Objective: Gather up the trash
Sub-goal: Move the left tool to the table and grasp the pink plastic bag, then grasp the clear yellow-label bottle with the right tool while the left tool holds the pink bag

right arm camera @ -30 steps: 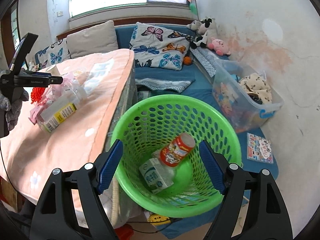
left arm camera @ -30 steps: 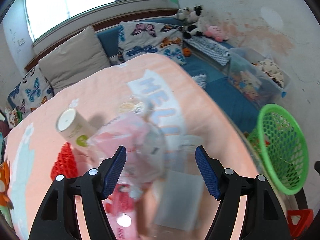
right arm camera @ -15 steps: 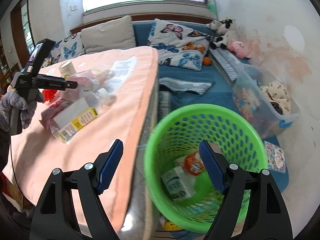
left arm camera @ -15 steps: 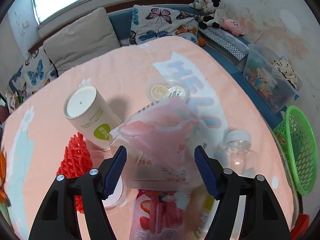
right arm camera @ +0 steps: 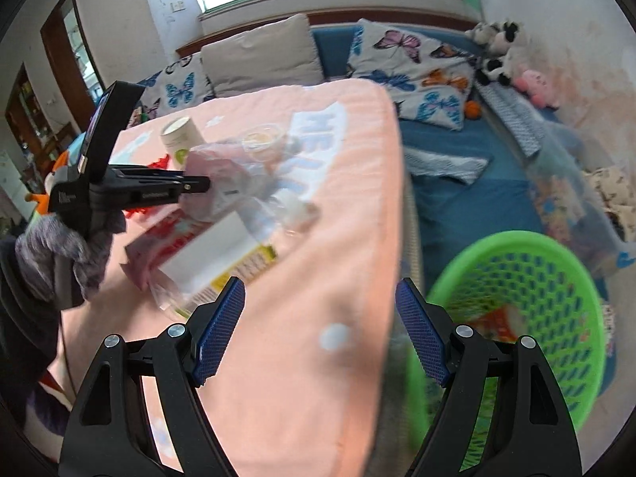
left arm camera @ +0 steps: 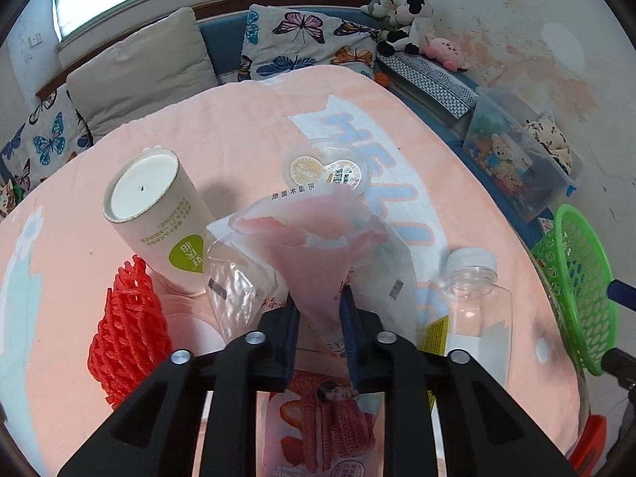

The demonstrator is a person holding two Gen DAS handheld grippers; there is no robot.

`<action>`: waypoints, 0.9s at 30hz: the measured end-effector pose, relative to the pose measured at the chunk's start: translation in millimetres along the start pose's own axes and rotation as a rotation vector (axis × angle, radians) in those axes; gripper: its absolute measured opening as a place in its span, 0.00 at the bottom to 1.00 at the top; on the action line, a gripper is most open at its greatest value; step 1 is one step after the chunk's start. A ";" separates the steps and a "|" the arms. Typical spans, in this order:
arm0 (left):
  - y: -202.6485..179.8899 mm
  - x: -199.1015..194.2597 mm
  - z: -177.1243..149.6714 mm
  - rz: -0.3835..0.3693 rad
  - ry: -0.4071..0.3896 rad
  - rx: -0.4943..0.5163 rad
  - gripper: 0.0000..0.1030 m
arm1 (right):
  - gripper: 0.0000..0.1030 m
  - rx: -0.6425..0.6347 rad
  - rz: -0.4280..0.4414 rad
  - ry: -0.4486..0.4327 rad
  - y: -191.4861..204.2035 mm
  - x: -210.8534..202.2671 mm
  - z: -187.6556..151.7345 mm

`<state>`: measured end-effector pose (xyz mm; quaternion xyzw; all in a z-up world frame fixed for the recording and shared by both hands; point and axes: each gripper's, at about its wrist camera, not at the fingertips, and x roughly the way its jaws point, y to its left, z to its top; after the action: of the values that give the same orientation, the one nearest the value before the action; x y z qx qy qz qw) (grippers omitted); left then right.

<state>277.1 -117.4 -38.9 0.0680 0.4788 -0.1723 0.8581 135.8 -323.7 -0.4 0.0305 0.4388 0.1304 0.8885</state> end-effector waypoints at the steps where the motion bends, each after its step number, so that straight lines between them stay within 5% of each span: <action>1: 0.4 -0.7 0.0 -0.001 -0.002 -0.001 0.14 | 0.76 0.006 0.016 0.006 3.3 4.8 2.9; 7: 1.0 -13.3 -0.8 -0.015 -0.034 0.005 0.05 | 0.71 0.070 0.078 0.046 9.7 27.1 17.7; 27: 18.4 -35.3 -4.8 -0.039 -0.072 -0.007 0.03 | 0.57 0.501 0.210 0.208 -27.9 110.2 58.7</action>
<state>262.8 -90.8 -12.5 0.0495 0.4493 -0.1900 0.8715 251.8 -318.6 -54.2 0.2808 0.5406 0.1118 0.7851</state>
